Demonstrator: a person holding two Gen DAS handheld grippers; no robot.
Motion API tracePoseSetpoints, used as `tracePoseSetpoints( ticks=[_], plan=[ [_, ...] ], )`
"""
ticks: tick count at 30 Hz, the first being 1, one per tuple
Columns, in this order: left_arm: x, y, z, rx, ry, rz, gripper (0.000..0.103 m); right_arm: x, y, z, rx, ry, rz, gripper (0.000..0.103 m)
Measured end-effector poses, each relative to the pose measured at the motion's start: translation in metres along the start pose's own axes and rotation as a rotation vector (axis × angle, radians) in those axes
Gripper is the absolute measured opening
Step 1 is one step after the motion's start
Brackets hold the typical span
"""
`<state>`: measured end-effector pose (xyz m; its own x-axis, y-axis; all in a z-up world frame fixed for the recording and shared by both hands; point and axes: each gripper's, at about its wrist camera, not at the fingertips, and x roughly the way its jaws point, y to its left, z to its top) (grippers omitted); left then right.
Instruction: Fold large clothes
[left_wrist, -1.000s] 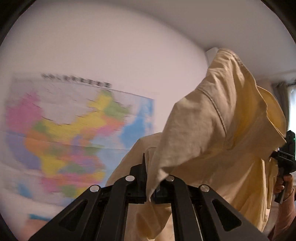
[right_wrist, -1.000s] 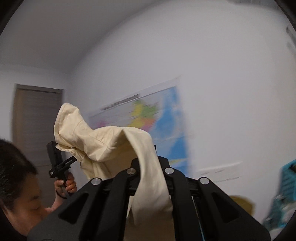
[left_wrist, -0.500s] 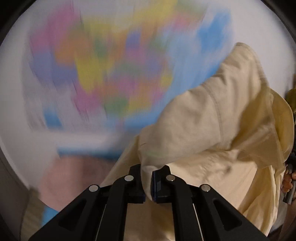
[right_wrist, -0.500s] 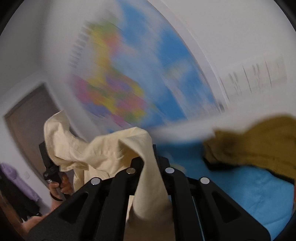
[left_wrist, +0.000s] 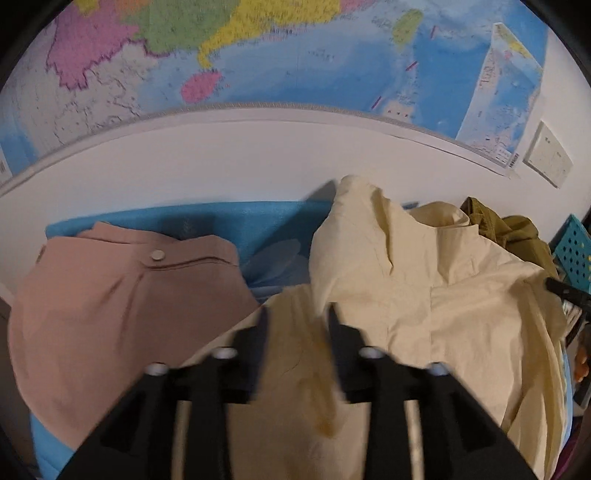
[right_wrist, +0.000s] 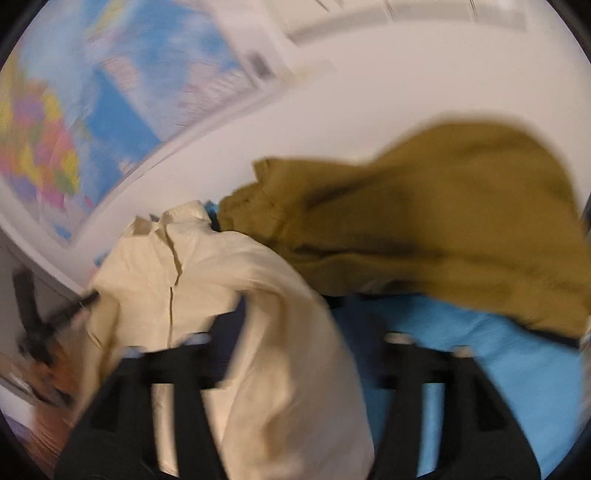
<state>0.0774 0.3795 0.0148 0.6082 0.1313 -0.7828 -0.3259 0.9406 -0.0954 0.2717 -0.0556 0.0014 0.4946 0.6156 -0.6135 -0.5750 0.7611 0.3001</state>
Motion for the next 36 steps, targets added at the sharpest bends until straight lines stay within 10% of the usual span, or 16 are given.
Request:
tracePoseSetpoints(
  ticks=[6,10,13,15,23,31,36],
  plan=[
    [-0.039,0.003,-0.036,0.101,-0.061,-0.109,0.055,-0.072,0.054,-0.073,-0.237,0.021,0.075,0.074],
    [-0.053,-0.001,-0.070,0.138,-0.064,-0.139,0.060,-0.077,0.073,-0.147,-0.263,0.206,0.124,0.071],
    [-0.062,0.000,-0.082,0.154,-0.073,-0.131,0.062,-0.070,0.080,-0.178,-0.270,0.256,0.088,0.046],
    [-0.065,-0.003,-0.086,0.153,-0.071,-0.139,0.062,-0.070,0.071,-0.175,-0.221,0.243,0.084,0.004],
    [-0.088,0.004,-0.092,0.178,-0.109,-0.122,0.062,-0.176,0.038,-0.071,-0.366,-0.045,-0.249,0.002],
    [-0.091,0.014,-0.124,0.211,-0.028,-0.125,0.062,-0.094,-0.044,-0.076,-0.343,0.107,-0.535,0.002],
    [-0.119,0.005,-0.149,0.284,-0.034,-0.161,0.071,-0.103,-0.070,-0.058,-0.219,-0.010,-0.522,0.002]
  ],
)
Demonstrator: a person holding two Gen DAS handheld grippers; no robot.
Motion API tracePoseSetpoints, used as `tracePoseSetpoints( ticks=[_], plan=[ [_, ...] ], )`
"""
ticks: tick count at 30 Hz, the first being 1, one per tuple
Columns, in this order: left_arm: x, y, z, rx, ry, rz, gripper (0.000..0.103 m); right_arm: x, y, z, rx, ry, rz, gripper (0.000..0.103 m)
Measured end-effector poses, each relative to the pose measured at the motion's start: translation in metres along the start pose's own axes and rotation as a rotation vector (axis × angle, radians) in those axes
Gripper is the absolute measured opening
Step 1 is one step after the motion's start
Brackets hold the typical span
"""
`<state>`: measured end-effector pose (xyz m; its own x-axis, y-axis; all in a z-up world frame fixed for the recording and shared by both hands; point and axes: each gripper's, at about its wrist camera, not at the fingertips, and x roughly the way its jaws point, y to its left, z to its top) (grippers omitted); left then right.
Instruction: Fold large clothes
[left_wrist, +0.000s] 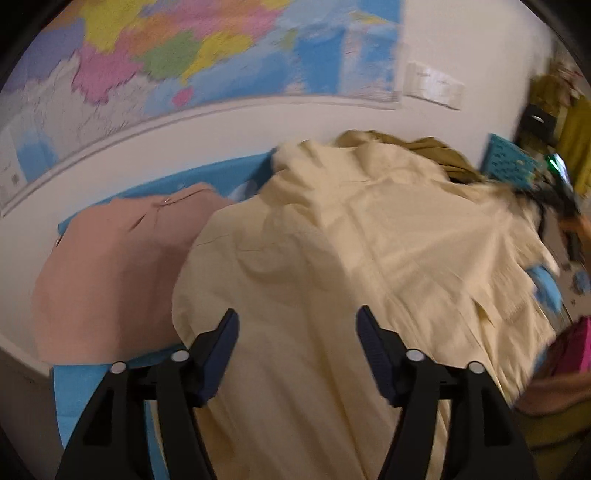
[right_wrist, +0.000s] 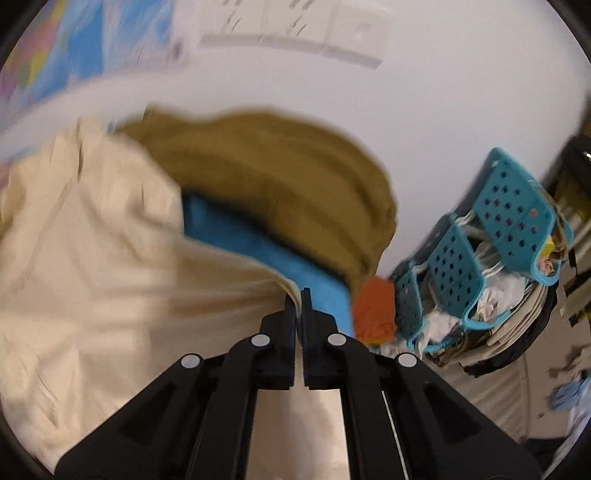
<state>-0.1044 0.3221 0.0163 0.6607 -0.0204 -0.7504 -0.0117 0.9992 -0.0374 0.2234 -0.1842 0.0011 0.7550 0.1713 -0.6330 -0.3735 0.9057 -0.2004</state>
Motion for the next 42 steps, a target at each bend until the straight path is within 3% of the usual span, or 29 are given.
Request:
tracePoseSetpoints(
  ticks=[3,6,8,9,10,12,15,17,19,20,21,22,24,25,27,29,32,33,35,37,38,42],
  plan=[
    [-0.005,-0.029,-0.018,0.102,0.010,-0.004,0.081,-0.016,-0.003,0.016,0.029,-0.099,-0.024,0.002],
    [0.016,-0.047,-0.038,0.172,0.106,0.052,0.080,0.000,0.008,0.013,0.026,-0.079,-0.047,0.002],
    [0.034,-0.042,-0.047,0.167,0.181,0.110,0.049,0.015,0.010,0.004,0.048,-0.038,-0.021,0.002],
    [0.038,-0.035,-0.049,0.141,0.210,0.117,0.023,0.017,0.011,0.000,0.065,-0.029,-0.012,0.003],
    [0.038,-0.021,-0.048,0.082,0.225,0.103,0.005,0.018,0.009,-0.006,0.099,-0.020,0.011,0.003],
    [0.024,0.001,-0.040,0.007,0.177,0.142,0.004,0.015,0.001,-0.016,0.160,-0.022,0.074,0.006],
    [-0.020,0.044,-0.018,-0.121,0.040,0.204,0.004,0.000,-0.011,-0.024,0.213,-0.054,0.120,0.012],
    [-0.045,0.075,-0.002,-0.191,-0.040,0.291,0.004,-0.016,-0.018,-0.030,0.258,-0.087,0.174,0.018],
    [-0.049,0.105,0.008,-0.263,-0.052,0.351,0.010,-0.032,-0.024,-0.036,0.288,-0.132,0.218,0.020],
    [-0.044,0.114,0.012,-0.274,-0.039,0.403,0.014,-0.040,-0.026,-0.040,0.305,-0.151,0.246,0.026],
    [-0.038,0.118,0.012,-0.270,-0.018,0.448,0.028,-0.046,-0.026,-0.044,0.318,-0.162,0.268,0.037],
    [-0.024,0.123,0.012,-0.256,0.017,0.530,0.039,-0.052,-0.026,-0.051,0.333,-0.175,0.311,0.041],
    [-0.002,0.127,0.010,-0.248,0.075,0.603,0.040,-0.060,-0.023,-0.066,0.350,-0.183,0.373,0.048],
    [0.010,0.128,0.006,-0.249,0.114,0.582,0.040,-0.061,-0.021,-0.076,0.364,-0.176,0.425,0.049],
    [0.014,0.129,0.004,-0.264,0.115,0.549,0.040,-0.062,-0.017,-0.096,0.403,-0.157,0.543,0.051],
    [-0.011,0.128,0.010,-0.312,0.010,0.530,0.041,-0.059,-0.009,-0.119,0.438,-0.115,0.657,0.054],
    [-0.056,0.115,0.022,-0.343,-0.179,0.332,0.049,-0.052,0.002,-0.151,0.505,-0.053,0.778,0.063],
    [-0.063,0.109,0.025,-0.331,-0.205,0.309,0.052,-0.050,0.003,-0.157,0.528,-0.046,0.793,0.071],
    [-0.074,0.087,0.033,-0.262,-0.252,0.270,0.056,-0.039,0.004,-0.172,0.611,-0.030,0.801,0.075],
    [-0.072,0.064,0.041,-0.207,-0.262,0.235,0.060,-0.022,-0.003,-0.181,0.726,-0.016,0.792,0.075],
    [-0.069,0.053,0.045,-0.179,-0.262,0.212,0.060,-0.013,-0.006,-0.183,0.788,-0.022,0.791,0.070],
    [-0.054,0.010,0.043,-0.112,-0.243,0.130,0.060,-0.002,-0.021,-0.169,0.924,-0.123,0.755,0.075]
  ],
)
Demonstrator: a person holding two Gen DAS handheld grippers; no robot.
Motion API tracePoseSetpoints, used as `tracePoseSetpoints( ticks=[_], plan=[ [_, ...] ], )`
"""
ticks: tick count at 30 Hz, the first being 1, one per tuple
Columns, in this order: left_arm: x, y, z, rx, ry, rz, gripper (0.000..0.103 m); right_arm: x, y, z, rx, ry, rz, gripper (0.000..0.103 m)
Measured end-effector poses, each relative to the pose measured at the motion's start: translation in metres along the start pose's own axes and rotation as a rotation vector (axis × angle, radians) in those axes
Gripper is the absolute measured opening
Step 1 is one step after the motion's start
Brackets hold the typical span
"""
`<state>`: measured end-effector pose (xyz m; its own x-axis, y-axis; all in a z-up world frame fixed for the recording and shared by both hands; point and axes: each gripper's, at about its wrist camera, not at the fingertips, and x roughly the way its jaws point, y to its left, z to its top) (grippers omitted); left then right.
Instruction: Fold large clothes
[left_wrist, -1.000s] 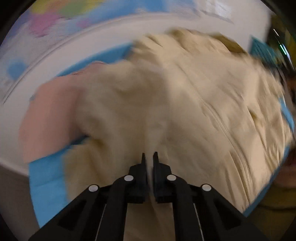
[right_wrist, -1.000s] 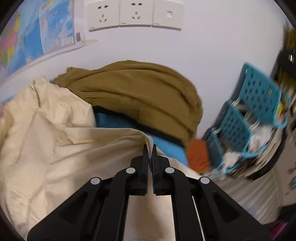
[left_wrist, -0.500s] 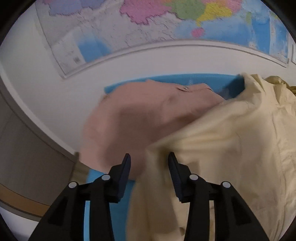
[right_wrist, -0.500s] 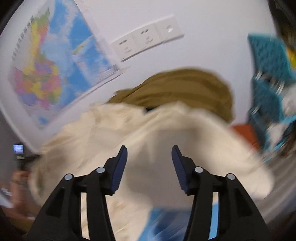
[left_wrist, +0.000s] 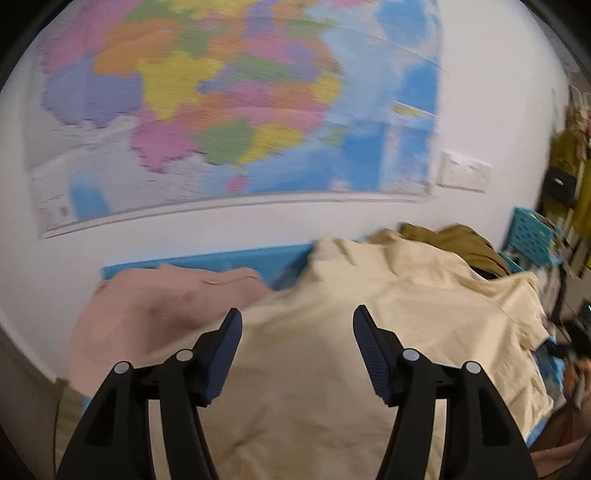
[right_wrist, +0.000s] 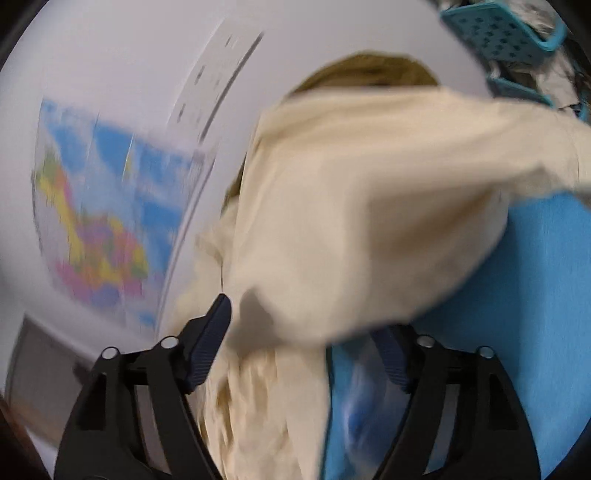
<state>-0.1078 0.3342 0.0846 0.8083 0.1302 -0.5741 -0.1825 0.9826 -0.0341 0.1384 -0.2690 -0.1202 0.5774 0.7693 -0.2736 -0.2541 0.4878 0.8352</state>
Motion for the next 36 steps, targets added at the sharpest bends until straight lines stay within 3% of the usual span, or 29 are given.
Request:
tracePoseSetpoints(
  ticks=[2,3,4,6,8,9,13,15,19,22,23,24,26,28,29,31,36],
  plan=[
    [0.012,-0.017,-0.007,0.010,0.025,-0.049,0.060,0.002,-0.005,0.012,0.056,-0.096,-0.048,0.072],
    [0.019,-0.022,-0.010,0.009,0.043,-0.067,0.060,0.003,-0.007,0.016,0.075,-0.121,-0.058,0.063],
    [0.025,-0.025,-0.012,0.006,0.057,-0.075,0.060,0.002,-0.010,0.022,0.090,-0.152,-0.073,0.052],
    [0.035,-0.025,-0.016,-0.014,0.089,-0.096,0.060,-0.001,-0.006,0.029,0.082,-0.212,-0.118,0.015],
    [0.044,-0.023,-0.017,-0.020,0.105,-0.111,0.060,-0.011,0.020,0.035,-0.023,-0.269,-0.176,0.010],
    [0.048,-0.024,-0.018,-0.017,0.110,-0.114,0.060,-0.015,0.048,0.035,-0.138,-0.294,-0.206,0.008],
    [0.056,-0.029,-0.016,-0.020,0.105,-0.148,0.060,-0.008,0.154,0.017,-0.570,-0.280,-0.300,0.008],
    [0.060,-0.031,-0.016,-0.031,0.099,-0.173,0.060,0.011,0.200,-0.005,-0.764,-0.226,-0.329,0.008],
    [0.069,-0.038,-0.018,-0.057,0.103,-0.210,0.060,0.078,0.257,-0.073,-1.092,-0.048,-0.346,0.013],
    [0.075,-0.042,-0.022,-0.067,0.120,-0.235,0.060,0.129,0.263,-0.125,-1.261,0.080,-0.367,0.034],
    [0.078,-0.043,-0.023,-0.068,0.128,-0.239,0.060,0.142,0.260,-0.140,-1.299,0.129,-0.366,0.047],
    [0.081,-0.044,-0.025,-0.069,0.139,-0.243,0.060,0.155,0.256,-0.153,-1.334,0.184,-0.369,0.053],
    [0.089,-0.045,-0.030,-0.071,0.169,-0.241,0.060,0.179,0.240,-0.181,-1.428,0.311,-0.436,0.056],
    [0.096,-0.048,-0.035,-0.069,0.194,-0.242,0.060,0.179,0.224,-0.191,-1.436,0.381,-0.457,0.060],
    [0.098,-0.049,-0.036,-0.067,0.200,-0.241,0.060,0.174,0.219,-0.192,-1.416,0.414,-0.450,0.068],
    [0.103,-0.051,-0.039,-0.063,0.211,-0.245,0.060,0.148,0.213,-0.188,-1.370,0.413,-0.444,0.075],
    [0.111,-0.056,-0.040,-0.056,0.215,-0.267,0.060,0.069,0.200,-0.149,-1.109,0.365,-0.257,0.079]
  ],
)
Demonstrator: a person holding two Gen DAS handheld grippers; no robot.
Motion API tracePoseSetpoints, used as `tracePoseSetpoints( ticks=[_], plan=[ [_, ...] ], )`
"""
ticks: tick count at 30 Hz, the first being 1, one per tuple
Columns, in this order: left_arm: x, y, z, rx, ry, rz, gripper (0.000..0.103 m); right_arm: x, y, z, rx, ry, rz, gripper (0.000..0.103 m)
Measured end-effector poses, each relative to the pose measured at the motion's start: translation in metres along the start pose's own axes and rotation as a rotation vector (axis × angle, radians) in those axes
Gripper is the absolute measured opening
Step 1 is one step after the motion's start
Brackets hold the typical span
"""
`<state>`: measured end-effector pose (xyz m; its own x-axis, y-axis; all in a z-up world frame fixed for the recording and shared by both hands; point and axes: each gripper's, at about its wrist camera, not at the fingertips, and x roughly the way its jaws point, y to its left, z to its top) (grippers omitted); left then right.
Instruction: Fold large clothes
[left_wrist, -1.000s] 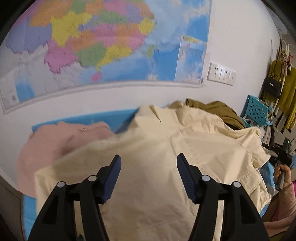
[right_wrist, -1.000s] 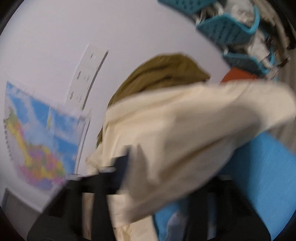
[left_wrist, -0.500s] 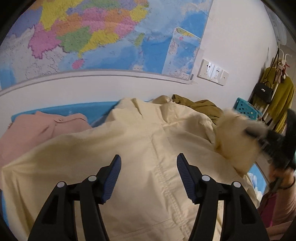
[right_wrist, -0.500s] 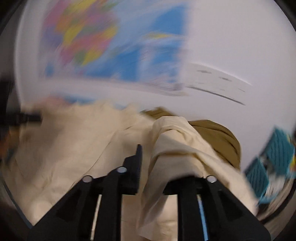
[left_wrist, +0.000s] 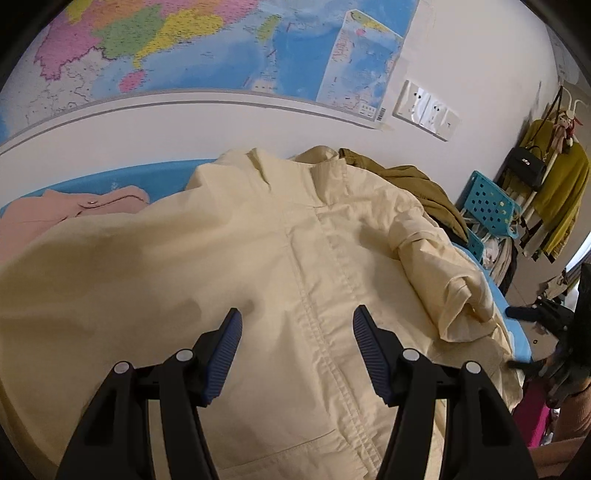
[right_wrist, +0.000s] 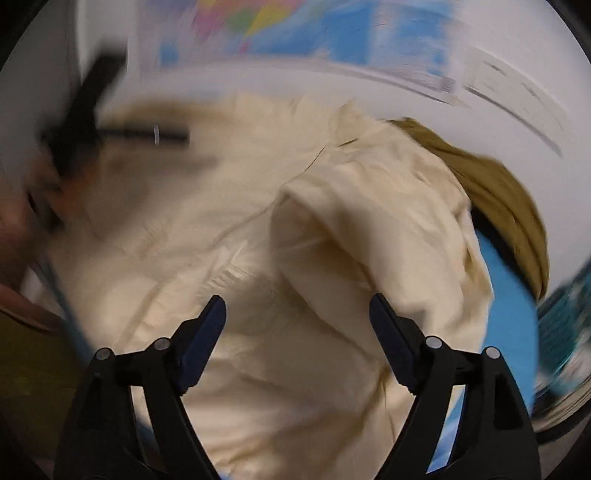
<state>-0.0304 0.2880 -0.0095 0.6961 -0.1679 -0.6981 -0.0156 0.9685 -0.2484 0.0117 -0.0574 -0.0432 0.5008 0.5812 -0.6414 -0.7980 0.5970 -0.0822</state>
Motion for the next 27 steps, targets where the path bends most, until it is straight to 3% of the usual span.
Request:
tracePoseSetpoints(
  ticks=[5,7,8,9,11,13,16,19,22,23,24,26,27],
  plan=[
    [0.007,-0.011,0.001,0.004,0.006,-0.027,0.060,0.009,-0.083,-0.015,0.369,-0.049,-0.065,0.081],
    [0.006,-0.015,-0.001,0.011,0.006,-0.028,0.060,0.028,-0.096,-0.016,0.415,-0.042,-0.073,0.071],
    [0.006,-0.016,-0.002,0.014,0.006,-0.025,0.060,0.035,-0.097,-0.014,0.405,-0.040,-0.053,0.054],
    [0.004,-0.016,-0.003,0.015,0.005,-0.022,0.060,0.040,-0.097,-0.009,0.390,-0.046,-0.030,0.027],
    [0.000,-0.011,-0.004,0.003,0.003,-0.018,0.060,0.034,-0.100,0.003,0.385,-0.089,0.000,0.005],
    [-0.007,-0.002,-0.003,-0.023,-0.009,-0.028,0.060,0.012,-0.094,0.031,0.315,-0.192,-0.003,0.004],
    [-0.016,0.008,-0.001,-0.048,-0.037,-0.035,0.060,-0.007,-0.070,0.076,0.186,-0.270,0.013,0.002],
    [-0.026,0.016,0.002,-0.072,-0.072,-0.034,0.060,-0.002,-0.036,0.115,0.071,-0.281,0.085,0.002],
    [-0.032,0.024,0.004,-0.107,-0.088,-0.041,0.060,0.026,0.010,0.139,-0.035,-0.236,0.182,0.003],
    [-0.033,0.028,0.004,-0.119,-0.092,-0.044,0.060,0.037,0.024,0.143,-0.063,-0.218,0.207,0.008],
    [-0.035,0.031,0.004,-0.131,-0.094,-0.042,0.060,0.047,0.035,0.147,-0.083,-0.201,0.238,0.026],
    [-0.038,0.040,0.003,-0.171,-0.100,-0.034,0.063,0.069,0.052,0.152,-0.092,-0.172,0.318,0.050],
    [-0.040,0.044,0.002,-0.190,-0.102,-0.035,0.064,0.073,0.058,0.151,-0.101,-0.167,0.340,0.048]
  ],
)
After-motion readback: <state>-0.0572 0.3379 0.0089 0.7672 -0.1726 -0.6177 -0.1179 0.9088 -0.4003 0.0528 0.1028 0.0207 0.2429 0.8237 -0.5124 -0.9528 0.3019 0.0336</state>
